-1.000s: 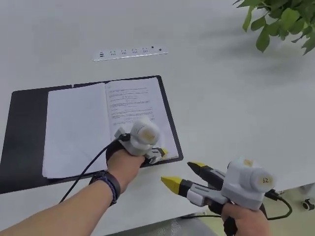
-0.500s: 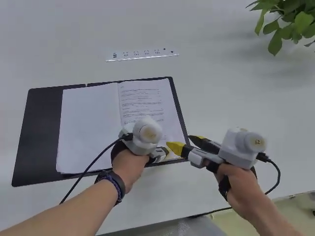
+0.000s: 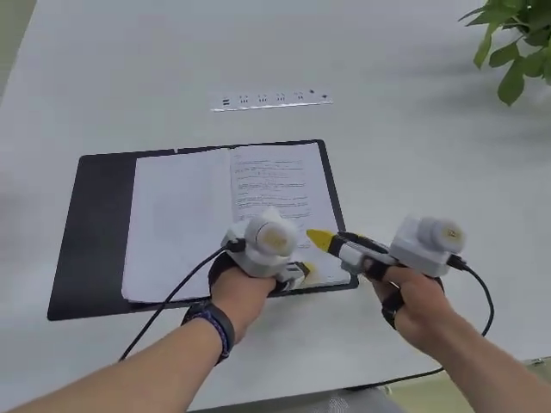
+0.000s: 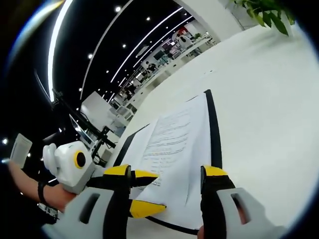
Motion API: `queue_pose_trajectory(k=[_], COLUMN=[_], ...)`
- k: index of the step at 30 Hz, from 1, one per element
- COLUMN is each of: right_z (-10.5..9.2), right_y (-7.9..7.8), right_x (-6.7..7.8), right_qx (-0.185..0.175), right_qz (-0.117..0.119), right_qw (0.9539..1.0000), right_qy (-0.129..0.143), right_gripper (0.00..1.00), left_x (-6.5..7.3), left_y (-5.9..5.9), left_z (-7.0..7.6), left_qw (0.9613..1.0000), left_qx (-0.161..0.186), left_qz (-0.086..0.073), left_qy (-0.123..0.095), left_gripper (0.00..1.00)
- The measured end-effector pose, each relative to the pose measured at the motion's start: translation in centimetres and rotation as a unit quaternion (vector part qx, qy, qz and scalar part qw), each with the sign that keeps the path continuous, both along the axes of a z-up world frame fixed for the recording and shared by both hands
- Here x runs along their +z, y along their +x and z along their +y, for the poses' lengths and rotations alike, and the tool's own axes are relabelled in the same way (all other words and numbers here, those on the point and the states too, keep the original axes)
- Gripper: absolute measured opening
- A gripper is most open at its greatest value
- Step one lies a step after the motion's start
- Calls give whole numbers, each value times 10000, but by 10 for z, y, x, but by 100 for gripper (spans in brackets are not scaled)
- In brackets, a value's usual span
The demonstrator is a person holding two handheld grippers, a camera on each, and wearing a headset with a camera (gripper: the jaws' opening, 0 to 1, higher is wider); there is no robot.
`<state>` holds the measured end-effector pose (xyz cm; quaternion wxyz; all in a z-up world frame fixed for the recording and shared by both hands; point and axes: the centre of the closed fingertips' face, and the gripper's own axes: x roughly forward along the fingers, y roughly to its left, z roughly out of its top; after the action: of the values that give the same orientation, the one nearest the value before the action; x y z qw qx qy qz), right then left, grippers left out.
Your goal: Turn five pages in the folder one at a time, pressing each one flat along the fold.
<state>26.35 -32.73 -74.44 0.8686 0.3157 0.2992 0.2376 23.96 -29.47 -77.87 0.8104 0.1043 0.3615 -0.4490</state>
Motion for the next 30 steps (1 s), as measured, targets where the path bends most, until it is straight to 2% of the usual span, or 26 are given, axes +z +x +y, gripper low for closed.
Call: queue_pose_trajectory(k=[3, 9, 10, 11, 13, 14, 17, 20, 23, 25, 27, 28, 30], right_z=[-2, 6, 6, 5, 4, 3, 4, 5, 3, 2, 2, 0, 1], right_y=[0, -10, -11, -13, -15, -16, -20, -23, -24, -22, -22, -22, -21], right_x=[-4, -8, -8, -7, -5, -3, 0, 2, 2, 5, 5, 2, 5], right_qx=[-83, -7, -17, -41, -101, -113, -106, -116, -203, -281, -306, -398, -533], right_qz=[44, 141, 149, 164, 155, 144, 113, 63, 4, -36, -11, 54, 75], right_qw=[9999, 9996, 9995, 9994, 9992, 9991, 9989, 9988, 9990, 9984, 9984, 9983, 9970], right_qy=[137, 258, 269, 297, 353, 370, 434, 476, 389, 499, 483, 417, 559], right_gripper=[47, 42, 42, 41, 38, 37, 27, 17, 1, 0, 0, 0, 0], left_x=[0, 1, 1, 3, 6, 12, 19, 24, 27, 31, 33, 35, 35], left_y=[-3, -10, -11, -13, -11, -12, -17, -21, -23, -24, -24, -25, -25], left_z=[1, 5, 8, 9, 13, 12, 18, 23, 34, 39, 43, 47, 54], left_qw=[10000, 9999, 9998, 9992, 9985, 9976, 9982, 9980, 9976, 9973, 9973, 9975, 9975], left_qx=[-13, -32, 32, 197, 395, 492, 460, 503, 596, 653, 669, 674, 698], left_qz=[9, 101, 177, 335, 386, 444, 332, 328, 282, 241, 183, 127, 41], left_qy=[1, 59, 79, 18, -20, -203, -181, -217, -216, -246, -228, -181, -95], left_gripper=[37, 41, 41, 43, 47, 49, 52, 55, 56, 56, 56, 56, 55])
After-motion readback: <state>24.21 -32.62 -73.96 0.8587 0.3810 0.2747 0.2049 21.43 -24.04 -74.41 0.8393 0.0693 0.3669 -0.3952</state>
